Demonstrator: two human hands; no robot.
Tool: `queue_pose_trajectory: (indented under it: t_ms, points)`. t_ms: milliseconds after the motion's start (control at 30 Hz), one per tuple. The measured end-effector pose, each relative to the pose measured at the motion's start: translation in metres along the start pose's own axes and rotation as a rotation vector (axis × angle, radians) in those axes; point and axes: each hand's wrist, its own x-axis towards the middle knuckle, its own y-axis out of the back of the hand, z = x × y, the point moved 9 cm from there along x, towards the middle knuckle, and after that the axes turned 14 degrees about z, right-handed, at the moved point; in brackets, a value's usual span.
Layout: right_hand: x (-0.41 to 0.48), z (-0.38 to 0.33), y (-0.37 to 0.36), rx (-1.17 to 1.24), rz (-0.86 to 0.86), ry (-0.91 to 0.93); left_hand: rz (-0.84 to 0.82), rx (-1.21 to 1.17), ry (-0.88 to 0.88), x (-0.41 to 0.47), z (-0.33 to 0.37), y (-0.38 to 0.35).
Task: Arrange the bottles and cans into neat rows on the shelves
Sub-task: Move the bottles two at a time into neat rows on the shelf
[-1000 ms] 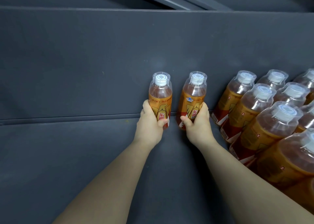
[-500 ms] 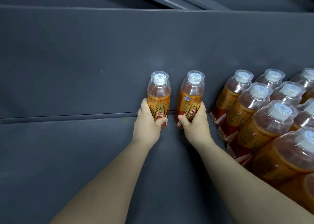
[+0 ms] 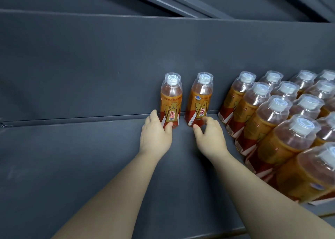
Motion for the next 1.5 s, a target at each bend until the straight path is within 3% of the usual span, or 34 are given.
queue_pose_trajectory:
  t_ms: [333,567,1000,1500]
  points:
    - [-0.069,-0.03,-0.005,-0.28,-0.237,0.298,-0.065,0.184,-0.212,-0.05,-0.007,0.028]
    - [-0.122,-0.058,-0.005,-0.301,-0.318,0.519,0.005,0.348,-0.126,-0.088,-0.035,0.076]
    - [-0.25,-0.108,-0.006,-0.177,-0.483,0.729,0.145,0.592,0.029,-0.196,-0.098,0.198]
    - [-0.486,-0.264,-0.076,0.006,-0.73,1.067,0.42,0.677,0.278,-0.288,-0.257,0.413]
